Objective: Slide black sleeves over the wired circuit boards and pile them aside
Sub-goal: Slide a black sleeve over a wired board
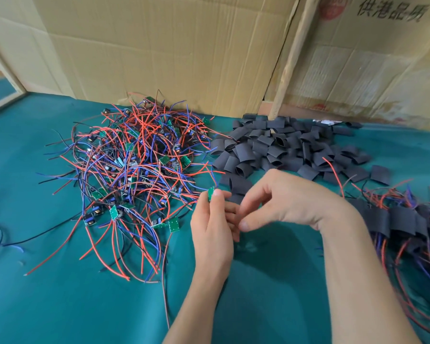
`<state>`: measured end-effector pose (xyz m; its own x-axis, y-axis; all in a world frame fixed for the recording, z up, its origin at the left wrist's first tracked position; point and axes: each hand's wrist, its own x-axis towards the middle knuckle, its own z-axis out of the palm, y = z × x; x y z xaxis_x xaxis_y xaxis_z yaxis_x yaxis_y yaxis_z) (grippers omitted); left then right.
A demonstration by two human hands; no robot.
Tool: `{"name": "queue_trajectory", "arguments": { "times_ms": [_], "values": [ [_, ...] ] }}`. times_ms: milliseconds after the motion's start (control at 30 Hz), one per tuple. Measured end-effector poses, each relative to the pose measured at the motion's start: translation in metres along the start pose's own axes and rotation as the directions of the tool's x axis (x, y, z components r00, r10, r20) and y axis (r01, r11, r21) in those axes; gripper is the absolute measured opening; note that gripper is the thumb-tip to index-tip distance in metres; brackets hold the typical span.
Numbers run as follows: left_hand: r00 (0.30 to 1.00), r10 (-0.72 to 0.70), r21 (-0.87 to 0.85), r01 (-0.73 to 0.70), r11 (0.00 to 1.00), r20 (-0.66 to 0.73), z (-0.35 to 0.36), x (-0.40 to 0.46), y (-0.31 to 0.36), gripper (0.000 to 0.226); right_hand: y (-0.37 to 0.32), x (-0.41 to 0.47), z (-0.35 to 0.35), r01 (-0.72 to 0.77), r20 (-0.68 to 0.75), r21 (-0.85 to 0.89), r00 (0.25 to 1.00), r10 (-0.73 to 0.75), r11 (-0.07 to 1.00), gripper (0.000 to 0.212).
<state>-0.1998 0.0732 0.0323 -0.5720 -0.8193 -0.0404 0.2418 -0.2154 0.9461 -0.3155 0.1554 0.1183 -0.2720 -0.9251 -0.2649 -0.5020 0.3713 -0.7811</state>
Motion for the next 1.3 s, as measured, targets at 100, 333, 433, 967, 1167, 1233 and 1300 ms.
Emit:
{"name": "queue_trajectory", "arguments": {
  "times_ms": [100, 333, 433, 967, 1167, 1233, 1300],
  "values": [
    [1.000, 0.019, -0.010, -0.019, 1.000, -0.005, 0.001, 0.002, 0.000, 0.030, 0.015, 0.008, -0.002, -0.004, -0.308, 0.145, 0.950, 0.049, 0.989, 0.013],
    [0.996, 0.062, 0.044, -0.065, 0.997, 0.071, -0.004, 0.003, -0.001, 0.030, 0.036, 0.042, 0.028, -0.199, -0.593, -0.104, 0.799, 0.100, 0.975, 0.030],
    [0.993, 0.075, 0.056, -0.080, 0.995, 0.092, -0.003, 0.002, -0.002, 0.045, 0.041, 0.044, 0.027, -0.198, -0.628, -0.076, 0.771, 0.107, 0.977, 0.025],
    [0.985, 0.103, 0.033, -0.108, 0.994, 0.137, -0.002, 0.002, -0.005, 0.019, 0.035, 0.016, -0.002, 0.310, -0.630, 0.659, 0.725, 0.278, 0.685, 0.024],
    [0.981, 0.085, 0.064, -0.098, 0.993, 0.175, 0.001, 0.000, -0.004, 0.021, 0.024, 0.008, -0.009, 0.501, -0.644, 0.733, 0.730, 0.231, 0.461, 0.029],
    [0.977, 0.095, 0.091, -0.114, 0.989, 0.191, 0.001, 0.000, -0.004, 0.020, 0.018, 0.008, -0.011, 0.573, -0.683, 0.717, 0.692, 0.234, 0.397, 0.026],
    [0.975, 0.103, 0.111, -0.127, 0.986, 0.197, 0.001, 0.000, -0.004, 0.019, 0.015, 0.007, -0.014, 0.631, -0.721, 0.688, 0.650, 0.239, 0.359, 0.027]
  ]
}}
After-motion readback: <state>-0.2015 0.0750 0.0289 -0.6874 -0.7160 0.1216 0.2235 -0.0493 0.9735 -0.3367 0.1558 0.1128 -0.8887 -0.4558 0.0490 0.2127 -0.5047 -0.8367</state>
